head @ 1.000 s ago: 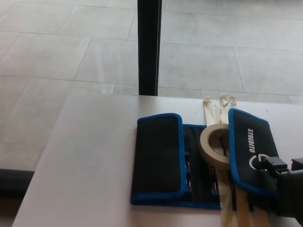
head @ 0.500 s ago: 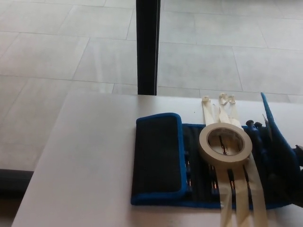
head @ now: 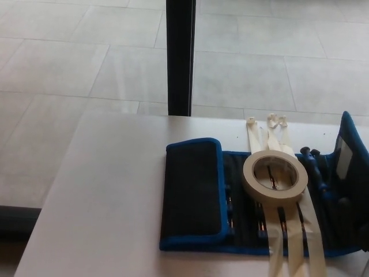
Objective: The robot uses its right hand to open a black folded toolkit cover kept in the middle of the desk
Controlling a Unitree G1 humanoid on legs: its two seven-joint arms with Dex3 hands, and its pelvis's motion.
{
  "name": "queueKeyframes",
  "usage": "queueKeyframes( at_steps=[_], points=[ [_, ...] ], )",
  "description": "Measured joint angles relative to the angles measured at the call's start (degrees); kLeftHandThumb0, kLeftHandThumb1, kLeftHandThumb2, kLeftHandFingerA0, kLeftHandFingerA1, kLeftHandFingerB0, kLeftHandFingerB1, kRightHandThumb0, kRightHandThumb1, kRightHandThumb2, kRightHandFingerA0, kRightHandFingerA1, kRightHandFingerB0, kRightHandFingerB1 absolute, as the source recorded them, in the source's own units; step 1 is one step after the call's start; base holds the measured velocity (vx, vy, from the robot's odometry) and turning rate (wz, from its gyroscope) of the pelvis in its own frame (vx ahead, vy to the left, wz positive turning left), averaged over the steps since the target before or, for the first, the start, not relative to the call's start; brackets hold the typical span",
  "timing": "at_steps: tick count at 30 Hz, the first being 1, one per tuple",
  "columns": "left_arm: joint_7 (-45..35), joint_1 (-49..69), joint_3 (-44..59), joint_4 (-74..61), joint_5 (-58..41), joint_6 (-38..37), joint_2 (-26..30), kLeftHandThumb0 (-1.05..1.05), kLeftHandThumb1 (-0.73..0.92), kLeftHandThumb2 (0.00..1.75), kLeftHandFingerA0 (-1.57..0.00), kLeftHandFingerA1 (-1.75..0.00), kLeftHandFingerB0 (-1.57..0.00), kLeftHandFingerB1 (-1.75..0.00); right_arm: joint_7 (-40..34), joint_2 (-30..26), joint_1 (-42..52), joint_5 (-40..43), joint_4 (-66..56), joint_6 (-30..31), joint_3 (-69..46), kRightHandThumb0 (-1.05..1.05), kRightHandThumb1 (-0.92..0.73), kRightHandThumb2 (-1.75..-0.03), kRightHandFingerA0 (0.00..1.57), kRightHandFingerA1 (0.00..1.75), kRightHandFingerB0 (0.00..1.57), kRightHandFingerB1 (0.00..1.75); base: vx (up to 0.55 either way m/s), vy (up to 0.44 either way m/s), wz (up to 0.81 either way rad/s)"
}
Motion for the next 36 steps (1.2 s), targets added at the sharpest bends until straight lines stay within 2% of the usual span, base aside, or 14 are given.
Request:
queueKeyframes(
  at_steps=[1,3,9,11,13,14,15,16,22,30,31,32,33,36],
  points=[
    [0.0,0.0,0.02,0.0,0.0,0.0,-0.02,-0.9,0.91,0.68,-0.38,-0.56,-0.3,-0.38,0.15,0.73,-0.13,0.87,-0.01,0.0,-1.12,-0.16,-0.66,-0.59,0.64,0.96,0.81,0.62,0.0,0.0,0.0],
    [0.0,0.0,0.07,0.0,0.0,0.0,-0.02,-0.87,0.92,0.68,-0.38,-0.55,-0.32,-0.37,0.35,1.73,-0.38,2.17,-0.02,0.0,-2.79,-0.27,-0.66,-0.61,0.71,1.36,0.83,0.68,0.0,0.0,0.0],
    [0.0,0.03,0.12,-0.01,-0.01,0.0,-0.05,-0.88,0.92,0.7,-0.35,-0.56,-0.27,-0.38,0.53,3.41,-1.64,6.51,0.0,0.4,-8.84,-0.33,-0.69,-0.61,0.41,0.7,0.68,0.82,0.0,0.0,0.0],
    [0.0,0.03,0.12,-0.01,0.0,0.0,-0.05,-0.89,0.92,0.69,-0.37,-0.55,-0.32,-0.38,0.54,3.46,-2.65,8.05,0.09,0.57,-11.0,-0.4,-0.86,-0.66,0.47,1.27,0.43,1.0,0.0,0.0,0.0],
    [0.0,0.04,0.12,-0.01,0.0,0.0,-0.05,-0.89,0.92,0.67,-0.41,-0.58,-0.33,-0.39,0.52,3.45,-3.58,9.37,0.14,0.88,-13.15,-0.36,-0.9,-0.65,0.36,1.12,0.34,1.01,0.0,0.0,0.0],
    [0.0,0.07,0.14,-0.01,0.0,0.0,-0.05,-0.94,0.73,0.9,-0.39,-0.62,-0.25,-0.45,0.52,3.45,-4.18,10.24,0.18,1.11,-14.5,-0.37,-0.9,-0.66,0.17,0.72,0.17,0.77,0.0,0.0,0.0],
    [0.0,0.07,0.16,-0.01,0.0,0.0,-0.05,-0.9,0.92,0.69,-0.39,-0.56,-0.27,-0.37,0.51,3.44,-4.83,11.08,0.24,1.38,-15.92,-0.25,-0.83,-1.28,0.01,0.55,0.02,0.57,0.0,0.0,0.0],
    [0.0,0.08,0.16,-0.02,-0.01,0.0,-0.05,-0.88,0.92,0.71,-0.37,-0.56,-0.26,-0.37,0.49,3.36,-5.37,11.78,0.33,1.6,-17.11,-0.37,-0.92,-0.75,0.03,0.31,0.0,0.42,0.0,0.0,0.0],
    [0.0,0.44,0.26,-0.03,-0.01,0.0,-0.05,-0.87,0.92,0.7,-0.37,-0.54,-0.32,-0.38,0.37,1.43,-8.96,16.37,1.36,3.16,-25.3,-0.42,-0.92,-0.82,0.0,0.0,0.0,0.0,0.0,0.0,0.0],
    [0.0,1.01,0.72,-0.1,-0.02,0.0,-0.05,-0.86,0.92,0.72,-0.33,-0.54,-0.26,-0.36,0.19,-3.49,-12.4,22.8,4.1,6.47,-37.12,-0.52,-0.85,-0.99,0.0,0.0,0.0,0.0,0.0,0.0,0.0],
    [0.0,1.13,0.82,-0.1,-0.02,0.0,-0.05,-0.85,0.92,0.67,-0.42,-0.59,-0.28,-0.38,0.09,-4.4,-12.88,23.67,4.9,7.11,-38.71,-0.41,-0.92,-0.73,0.0,0.0,0.0,0.0,0.0,0.0,0.0],
    [0.0,1.21,0.93,-0.1,-0.03,0.0,-0.05,-0.87,0.76,1.12,-0.45,-0.64,-0.25,-0.51,0.03,-4.91,-13.16,24.14,5.29,7.5,-39.49,-0.45,-0.8,-0.94,0.0,0.08,0.0,0.03,0.0,0.0,0.0],
    [0.0,1.33,1.39,-0.11,-0.11,0.0,-0.05,-0.84,0.92,0.67,-0.42,-0.58,-0.25,-0.37,-0.01,-6.28,-13.74,25.29,6.34,8.61,-41.44,-0.35,-0.89,-0.66,0.0,0.25,0.0,0.0,0.0,0.0,0.0],
    [0.0,1.68,2.17,-0.16,-0.23,0.0,-0.05,-0.84,0.92,0.69,-0.36,-0.56,-0.25,-0.39,0.02,-9.01,-14.08,27.46,7.33,11.05,-44.49,-0.39,-0.72,-0.86,0.07,0.53,0.0,0.05,0.0,0.0,0.0]
  ],
)
